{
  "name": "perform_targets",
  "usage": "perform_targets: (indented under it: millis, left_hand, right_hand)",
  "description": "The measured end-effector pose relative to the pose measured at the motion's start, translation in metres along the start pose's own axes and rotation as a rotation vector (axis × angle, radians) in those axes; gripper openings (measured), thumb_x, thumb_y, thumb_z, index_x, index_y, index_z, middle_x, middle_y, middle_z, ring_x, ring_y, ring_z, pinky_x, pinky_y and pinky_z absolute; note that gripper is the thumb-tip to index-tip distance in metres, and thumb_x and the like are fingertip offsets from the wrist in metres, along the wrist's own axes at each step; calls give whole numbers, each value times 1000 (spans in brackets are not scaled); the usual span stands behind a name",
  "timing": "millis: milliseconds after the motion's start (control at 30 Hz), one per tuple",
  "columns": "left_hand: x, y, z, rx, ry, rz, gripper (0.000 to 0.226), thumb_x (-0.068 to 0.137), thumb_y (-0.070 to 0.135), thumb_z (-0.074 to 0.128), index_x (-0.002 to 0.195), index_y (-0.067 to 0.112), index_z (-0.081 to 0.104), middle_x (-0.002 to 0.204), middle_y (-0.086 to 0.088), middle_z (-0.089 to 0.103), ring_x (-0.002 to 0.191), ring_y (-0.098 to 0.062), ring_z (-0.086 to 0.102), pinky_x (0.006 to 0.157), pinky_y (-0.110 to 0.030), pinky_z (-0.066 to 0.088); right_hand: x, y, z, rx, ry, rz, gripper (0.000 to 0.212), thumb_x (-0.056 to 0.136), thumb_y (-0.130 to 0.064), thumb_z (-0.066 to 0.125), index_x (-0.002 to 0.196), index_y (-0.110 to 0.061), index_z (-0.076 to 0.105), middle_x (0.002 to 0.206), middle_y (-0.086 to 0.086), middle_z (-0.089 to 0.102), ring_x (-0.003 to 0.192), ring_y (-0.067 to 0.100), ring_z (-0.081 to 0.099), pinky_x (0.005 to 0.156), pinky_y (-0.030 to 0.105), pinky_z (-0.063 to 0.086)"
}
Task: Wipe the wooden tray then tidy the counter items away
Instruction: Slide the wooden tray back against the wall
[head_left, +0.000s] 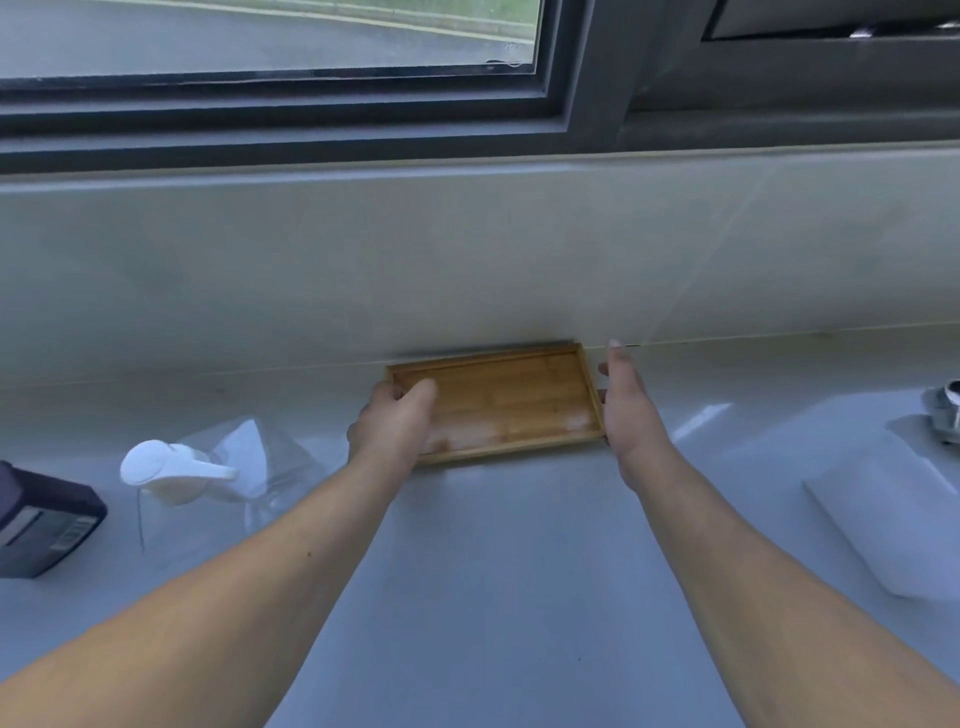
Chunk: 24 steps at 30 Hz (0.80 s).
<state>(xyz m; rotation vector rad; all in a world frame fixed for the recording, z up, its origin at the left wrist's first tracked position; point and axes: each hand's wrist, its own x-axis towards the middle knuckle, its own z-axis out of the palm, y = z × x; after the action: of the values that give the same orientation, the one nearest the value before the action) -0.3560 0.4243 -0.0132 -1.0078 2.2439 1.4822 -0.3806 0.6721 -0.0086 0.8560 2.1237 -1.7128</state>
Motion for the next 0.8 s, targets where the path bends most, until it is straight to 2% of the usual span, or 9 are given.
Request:
perform_targets:
  millis: [100,233,300,433,500,600,667,733,800]
  left_hand:
    - [8,4,2,18,6,-9,45,73,58,46,106,27,53,110,-8,60,111,-37,51,98,-51,49]
    - [16,10,5,16,-1,-17,50,74,58,49,114,29,53,113,-8,58,114,-36,50,95,-48,49]
    - [17,13,6,10,-9,-5,51,74,58,50,116,28,53,113,-9,59,112,-34,52,89,-44,50]
    - [17,11,7,22,-35,7,63,73,59,53,127,27,52,120,-8,61,117,-35,53,99,-48,50]
    - [11,11,6,8,-62,40,75,71,61,57,136,25,49,127,-6,61,113,-31,58,99,-44,49]
    - [-5,9,-1,102,-66,133,86,75,60,59,150,21,43,143,-7,58,123,-34,58,102,-40,48]
    - [-23,3,-8,250,-51,233,80,82,59,59,151,23,42,147,-6,56,131,-34,54,96,-36,46]
    - [-48,-9,-20,358,-55,334,71,84,62,59,146,31,45,139,-3,62,124,-30,57,88,-36,47]
    - [-77,-26,-37,394,-77,429,67,82,64,60,142,35,48,135,2,63,120,-25,59,88,-36,51]
  right_hand:
    - [6,0,3,-14,8,-11,103,63,-99,27,142,-37,50,142,1,54,128,24,49,97,45,34]
    - [13,3,6,-3,15,-49,105,61,-100,25,140,-37,50,128,-2,56,87,1,55,91,42,32]
    - [16,6,7,2,16,-55,106,59,-100,26,143,-38,49,128,-6,52,79,-2,53,93,41,31]
    - [13,7,8,-18,9,-47,103,63,-98,29,149,-43,43,131,-11,45,95,9,54,97,40,29]
    - [7,7,6,-46,-3,-76,97,70,-93,32,152,-42,41,133,-14,46,102,10,57,98,38,30]
    - [-17,20,0,-259,23,-179,85,87,-78,44,158,-33,32,157,1,46,140,29,46,110,41,35]
    - [-44,35,-5,-424,96,-253,79,92,-67,54,158,-30,34,162,4,42,146,30,38,114,45,36]
    - [-80,48,-8,-522,140,-339,76,91,-64,59,155,-27,40,159,2,45,147,26,35,114,47,39]
    - [-117,62,-8,-585,161,-388,76,89,-66,59,153,-30,41,157,-2,46,148,20,31,115,47,39]
